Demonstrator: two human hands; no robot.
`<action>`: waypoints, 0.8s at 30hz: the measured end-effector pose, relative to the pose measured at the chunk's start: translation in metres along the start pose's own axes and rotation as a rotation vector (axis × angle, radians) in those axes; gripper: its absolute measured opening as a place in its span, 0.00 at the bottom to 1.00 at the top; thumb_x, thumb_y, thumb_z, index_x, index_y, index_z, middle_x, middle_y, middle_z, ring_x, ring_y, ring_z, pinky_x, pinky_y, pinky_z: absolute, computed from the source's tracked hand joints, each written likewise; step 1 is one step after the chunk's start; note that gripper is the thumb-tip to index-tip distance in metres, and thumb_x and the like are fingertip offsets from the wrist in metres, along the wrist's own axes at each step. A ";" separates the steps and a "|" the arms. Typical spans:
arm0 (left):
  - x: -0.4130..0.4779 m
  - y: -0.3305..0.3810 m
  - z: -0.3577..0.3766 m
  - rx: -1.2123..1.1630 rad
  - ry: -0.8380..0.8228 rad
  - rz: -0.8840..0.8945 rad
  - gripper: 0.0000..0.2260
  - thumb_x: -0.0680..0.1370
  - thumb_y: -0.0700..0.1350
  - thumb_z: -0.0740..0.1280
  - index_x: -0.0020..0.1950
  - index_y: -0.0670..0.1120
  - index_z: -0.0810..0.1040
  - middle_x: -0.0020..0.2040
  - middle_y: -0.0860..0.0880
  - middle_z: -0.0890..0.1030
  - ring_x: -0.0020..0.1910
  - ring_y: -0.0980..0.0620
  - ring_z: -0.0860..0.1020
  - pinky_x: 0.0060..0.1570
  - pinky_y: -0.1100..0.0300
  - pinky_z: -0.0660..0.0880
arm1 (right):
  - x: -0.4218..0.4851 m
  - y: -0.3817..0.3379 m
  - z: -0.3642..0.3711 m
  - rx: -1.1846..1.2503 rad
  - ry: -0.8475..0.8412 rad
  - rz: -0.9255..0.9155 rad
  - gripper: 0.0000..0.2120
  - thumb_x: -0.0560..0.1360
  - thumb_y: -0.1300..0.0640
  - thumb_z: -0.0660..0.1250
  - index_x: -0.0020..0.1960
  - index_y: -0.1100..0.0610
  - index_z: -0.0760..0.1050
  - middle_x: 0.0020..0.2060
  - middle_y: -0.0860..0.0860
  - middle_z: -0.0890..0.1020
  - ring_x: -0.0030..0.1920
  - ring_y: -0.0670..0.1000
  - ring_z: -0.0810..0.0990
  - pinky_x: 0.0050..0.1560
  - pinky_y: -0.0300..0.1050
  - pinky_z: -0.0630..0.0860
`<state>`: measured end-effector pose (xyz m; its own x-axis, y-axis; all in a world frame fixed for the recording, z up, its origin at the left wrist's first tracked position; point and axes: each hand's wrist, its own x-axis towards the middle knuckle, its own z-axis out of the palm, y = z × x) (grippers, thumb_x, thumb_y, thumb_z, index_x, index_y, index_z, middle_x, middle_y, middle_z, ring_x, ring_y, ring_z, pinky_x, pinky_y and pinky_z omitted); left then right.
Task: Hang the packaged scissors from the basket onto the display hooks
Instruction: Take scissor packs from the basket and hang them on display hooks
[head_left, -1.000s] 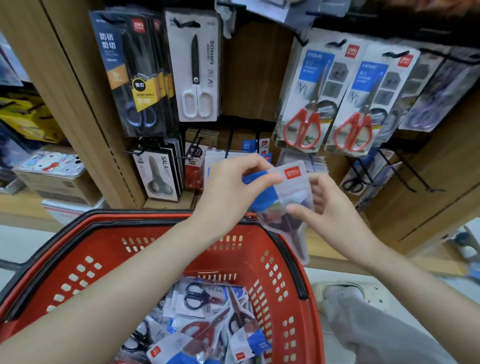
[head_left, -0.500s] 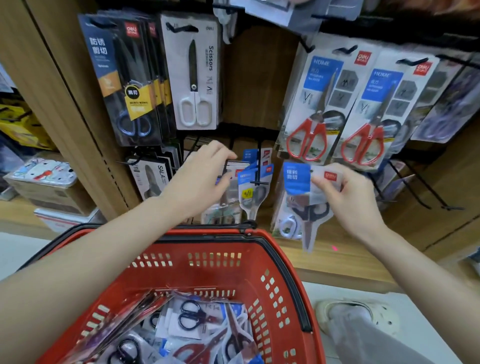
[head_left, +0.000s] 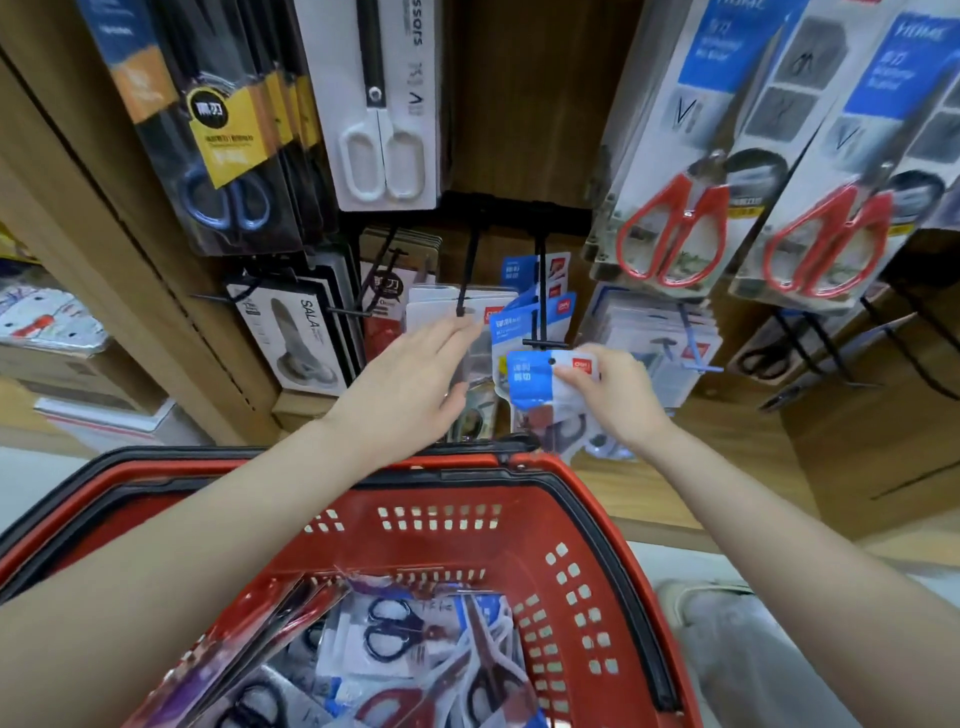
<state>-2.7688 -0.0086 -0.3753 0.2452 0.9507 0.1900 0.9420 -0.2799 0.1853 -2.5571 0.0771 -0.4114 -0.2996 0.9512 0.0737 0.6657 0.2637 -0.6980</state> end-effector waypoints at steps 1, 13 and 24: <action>0.000 -0.001 0.002 -0.003 0.012 0.004 0.26 0.79 0.43 0.62 0.76 0.43 0.59 0.72 0.46 0.66 0.70 0.48 0.65 0.70 0.57 0.60 | 0.004 -0.001 0.003 0.020 0.016 -0.017 0.15 0.77 0.58 0.65 0.33 0.54 0.69 0.28 0.47 0.73 0.32 0.45 0.71 0.32 0.34 0.64; -0.002 -0.007 0.014 -0.021 0.086 0.027 0.26 0.77 0.42 0.64 0.74 0.40 0.62 0.70 0.44 0.68 0.69 0.47 0.66 0.69 0.54 0.63 | 0.040 0.000 0.014 0.018 0.095 -0.083 0.09 0.76 0.59 0.66 0.42 0.64 0.78 0.36 0.55 0.81 0.36 0.50 0.75 0.38 0.45 0.69; -0.003 -0.013 0.019 -0.014 0.081 0.069 0.27 0.76 0.41 0.66 0.74 0.39 0.62 0.70 0.42 0.68 0.70 0.46 0.66 0.68 0.56 0.61 | 0.104 0.008 0.031 0.091 0.233 0.227 0.24 0.75 0.49 0.68 0.66 0.60 0.71 0.59 0.60 0.78 0.59 0.58 0.77 0.51 0.44 0.73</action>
<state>-2.7778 -0.0056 -0.3963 0.2897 0.9154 0.2795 0.9201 -0.3468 0.1822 -2.6039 0.1730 -0.4317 0.0209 0.9978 0.0623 0.6310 0.0351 -0.7750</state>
